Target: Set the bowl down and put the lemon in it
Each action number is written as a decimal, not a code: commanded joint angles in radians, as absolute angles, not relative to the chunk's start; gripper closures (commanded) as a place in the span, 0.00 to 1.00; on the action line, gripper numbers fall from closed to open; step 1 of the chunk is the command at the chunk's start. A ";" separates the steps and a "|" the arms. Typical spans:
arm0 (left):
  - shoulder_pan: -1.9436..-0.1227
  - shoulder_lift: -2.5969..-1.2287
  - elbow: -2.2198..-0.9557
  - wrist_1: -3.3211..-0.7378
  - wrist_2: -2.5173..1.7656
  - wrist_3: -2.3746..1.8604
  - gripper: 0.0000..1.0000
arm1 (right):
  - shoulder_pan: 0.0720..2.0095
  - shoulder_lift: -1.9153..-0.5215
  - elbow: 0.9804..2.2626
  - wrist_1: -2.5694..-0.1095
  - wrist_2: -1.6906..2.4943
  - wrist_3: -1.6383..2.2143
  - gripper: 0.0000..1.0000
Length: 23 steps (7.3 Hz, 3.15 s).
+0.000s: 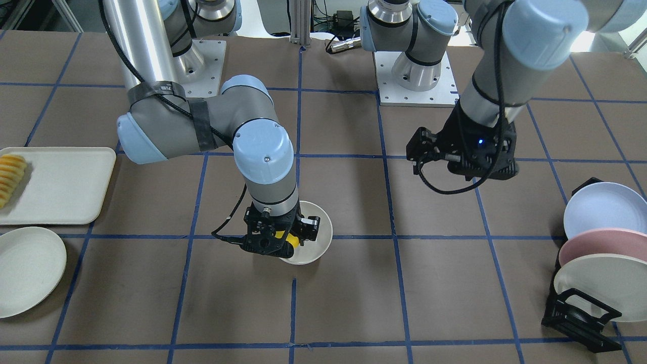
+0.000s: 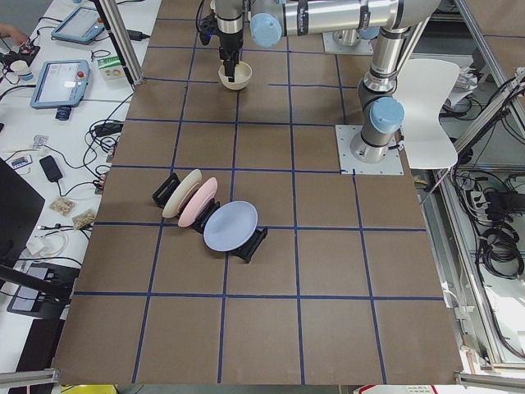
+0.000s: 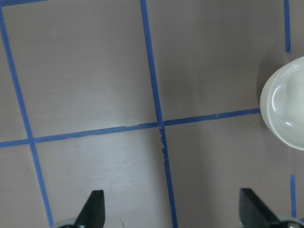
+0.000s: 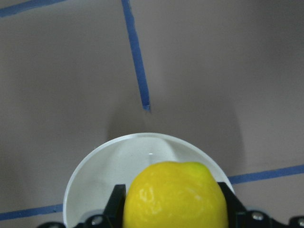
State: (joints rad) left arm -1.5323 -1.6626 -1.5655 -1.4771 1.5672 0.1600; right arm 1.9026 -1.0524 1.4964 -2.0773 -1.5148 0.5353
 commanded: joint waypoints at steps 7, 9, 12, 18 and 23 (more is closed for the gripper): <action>-1.519 -1.569 -1.546 -1.525 1.505 0.158 0.00 | 1.944 -1.040 1.592 -2.174 -1.517 0.565 0.00; -1.514 -1.548 -1.540 -1.549 1.505 0.158 0.00 | 1.933 -1.124 1.586 -2.127 -1.520 0.565 0.00; -1.514 -1.548 -1.537 -1.551 1.541 0.158 0.00 | 1.803 -1.348 1.498 -1.785 -1.526 0.493 0.00; -1.516 -1.543 -1.528 -1.591 1.561 0.158 0.00 | 1.637 -1.569 1.430 -1.393 -1.562 0.109 0.00; -1.511 -1.548 -1.506 -1.615 1.565 0.118 0.00 | 1.629 -1.574 1.474 -1.474 -1.563 -0.019 0.00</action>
State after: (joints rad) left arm -1.5130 -1.5503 -1.5078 -1.6123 1.5687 0.1242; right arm 1.6325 -1.5731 1.4676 -1.4463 -1.5600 0.0393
